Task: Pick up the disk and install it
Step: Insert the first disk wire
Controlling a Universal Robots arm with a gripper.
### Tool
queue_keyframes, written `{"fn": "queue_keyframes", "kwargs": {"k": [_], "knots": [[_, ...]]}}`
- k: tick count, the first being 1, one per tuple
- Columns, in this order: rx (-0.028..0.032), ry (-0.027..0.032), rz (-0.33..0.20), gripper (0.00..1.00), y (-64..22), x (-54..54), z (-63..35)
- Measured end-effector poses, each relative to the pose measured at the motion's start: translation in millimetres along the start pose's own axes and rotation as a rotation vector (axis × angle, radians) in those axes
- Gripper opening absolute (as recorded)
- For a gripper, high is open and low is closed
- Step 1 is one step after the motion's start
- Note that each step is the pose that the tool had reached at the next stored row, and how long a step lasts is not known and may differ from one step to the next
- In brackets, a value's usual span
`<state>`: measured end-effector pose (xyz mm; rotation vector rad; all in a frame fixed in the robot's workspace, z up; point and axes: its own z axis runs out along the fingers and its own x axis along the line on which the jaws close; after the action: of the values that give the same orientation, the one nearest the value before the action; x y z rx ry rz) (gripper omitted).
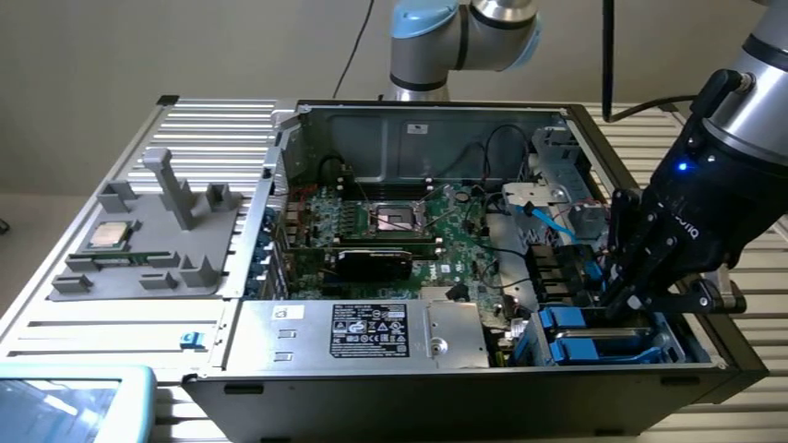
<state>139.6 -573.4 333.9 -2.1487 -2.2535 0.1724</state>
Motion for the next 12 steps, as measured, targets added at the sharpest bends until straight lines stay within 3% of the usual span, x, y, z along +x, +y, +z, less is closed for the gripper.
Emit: {"fn": "queue_keyframes", "kwargs": {"k": [12], "knots": [[0.0004,0.0005,0.006,0.17,-0.1,0.9,1.0]]}}
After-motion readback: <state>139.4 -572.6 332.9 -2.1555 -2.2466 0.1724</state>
